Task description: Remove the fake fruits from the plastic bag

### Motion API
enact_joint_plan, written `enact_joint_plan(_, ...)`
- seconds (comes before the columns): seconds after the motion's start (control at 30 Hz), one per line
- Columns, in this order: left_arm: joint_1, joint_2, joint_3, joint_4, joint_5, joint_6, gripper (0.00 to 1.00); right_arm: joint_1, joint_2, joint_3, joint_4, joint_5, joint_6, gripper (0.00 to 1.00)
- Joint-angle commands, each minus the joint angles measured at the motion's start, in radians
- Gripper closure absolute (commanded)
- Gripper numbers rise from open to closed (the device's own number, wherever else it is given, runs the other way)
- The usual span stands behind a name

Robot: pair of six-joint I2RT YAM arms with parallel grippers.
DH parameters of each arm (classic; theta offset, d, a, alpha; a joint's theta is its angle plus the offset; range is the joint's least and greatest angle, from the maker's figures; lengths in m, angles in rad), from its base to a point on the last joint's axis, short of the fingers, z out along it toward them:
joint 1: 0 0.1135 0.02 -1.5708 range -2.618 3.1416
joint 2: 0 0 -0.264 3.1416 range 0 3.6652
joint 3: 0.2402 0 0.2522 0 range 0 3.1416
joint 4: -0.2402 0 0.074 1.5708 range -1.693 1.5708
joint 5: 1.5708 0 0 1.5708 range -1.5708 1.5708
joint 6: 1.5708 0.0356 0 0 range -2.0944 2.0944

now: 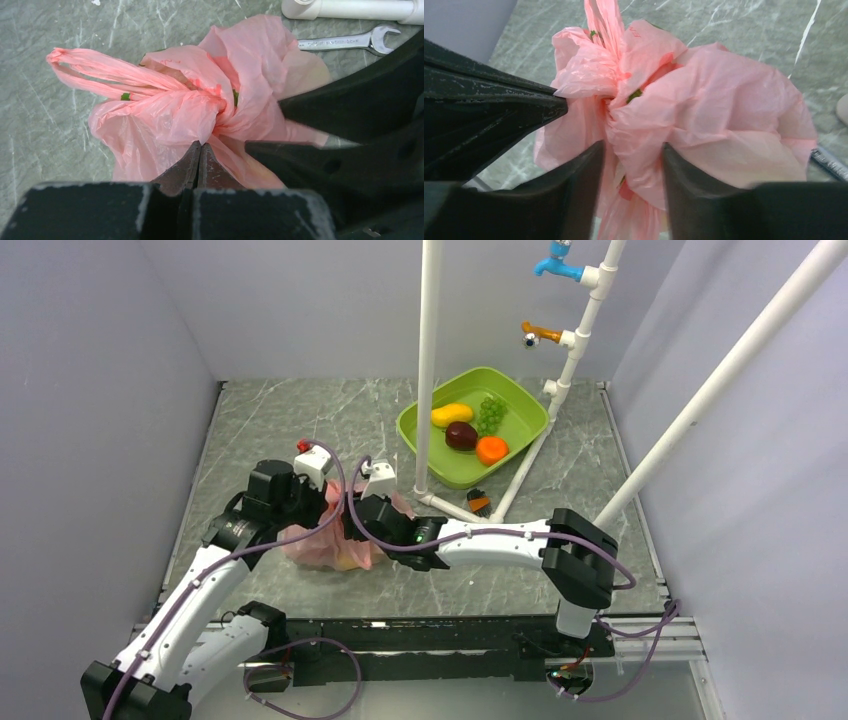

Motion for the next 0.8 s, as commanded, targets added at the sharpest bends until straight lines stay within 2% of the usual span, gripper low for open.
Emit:
enact_joint_plan(0.0,0.001,-0.014,0.003,0.046,-0.047,0.008,1.00,-0.004,-0.003,-0.008,0.068,0.002,-0.020,0.67)
enact_joint_plan(0.07,0.000,-0.005,0.011,0.041,-0.059,0.005,1.00,-0.006,-0.014,-0.010,0.056,0.013,-0.028,0.83)
enact_joint_plan(0.2,0.000,-0.009,0.010,0.046,-0.097,-0.008,1.00,-0.010,-0.075,-0.060,0.061,0.042,-0.048,0.96)
enact_joint_plan(0.33,0.000,-0.001,0.013,0.060,-0.105,-0.008,1.00,-0.039,-0.145,-0.111,0.058,0.011,-0.044,1.00)
enact_joint_plan(0.47,0.000,0.060,0.082,-0.034,-0.118,-0.047,1.00,-0.049,-0.183,-0.143,0.072,-0.013,-0.041,1.00)
enact_joint_plan(0.7,0.003,0.052,0.110,-0.104,-0.275,-0.136,1.00,-0.063,-0.248,-0.197,0.103,-0.068,-0.057,1.00)
enact_joint_plan(0.77,0.005,0.036,0.120,-0.118,-0.271,-0.122,1.00,-0.068,-0.262,-0.215,0.104,-0.086,-0.064,1.00)
